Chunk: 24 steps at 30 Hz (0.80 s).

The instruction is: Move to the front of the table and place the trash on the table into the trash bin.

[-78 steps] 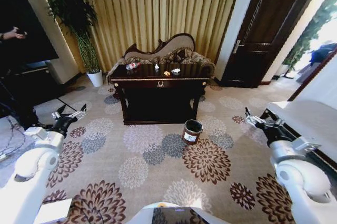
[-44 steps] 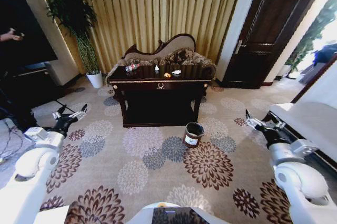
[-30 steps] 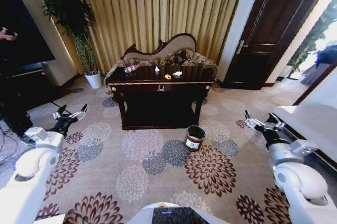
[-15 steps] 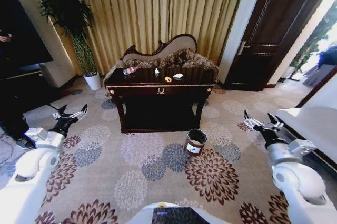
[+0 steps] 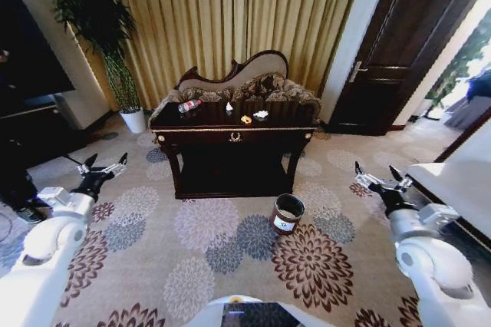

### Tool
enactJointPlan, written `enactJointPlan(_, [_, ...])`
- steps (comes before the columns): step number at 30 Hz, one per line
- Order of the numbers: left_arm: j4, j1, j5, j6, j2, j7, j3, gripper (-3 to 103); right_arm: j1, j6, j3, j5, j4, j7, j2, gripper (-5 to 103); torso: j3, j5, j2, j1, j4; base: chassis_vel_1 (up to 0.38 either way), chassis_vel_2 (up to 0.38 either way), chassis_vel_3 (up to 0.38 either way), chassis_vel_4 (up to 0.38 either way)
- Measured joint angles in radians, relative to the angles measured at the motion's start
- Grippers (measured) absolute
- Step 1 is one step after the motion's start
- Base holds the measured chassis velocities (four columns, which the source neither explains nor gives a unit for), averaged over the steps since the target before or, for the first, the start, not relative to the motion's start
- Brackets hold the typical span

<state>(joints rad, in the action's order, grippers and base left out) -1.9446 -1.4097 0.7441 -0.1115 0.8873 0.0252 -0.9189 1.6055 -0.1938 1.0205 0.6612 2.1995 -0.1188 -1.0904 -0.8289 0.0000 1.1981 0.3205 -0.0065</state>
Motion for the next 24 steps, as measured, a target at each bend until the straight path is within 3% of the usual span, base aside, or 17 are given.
enactJointPlan(24, [0.004, 0.000, 0.000, 0.016, -0.004, 0.004, -0.001, 100, -0.003, 0.000, -0.010, -0.010, 0.002, 0.000, 0.000, 100, 0.000, 0.0000, 0.000, 0.000, 0.0001, -0.086, 0.133, 0.084, -0.138])
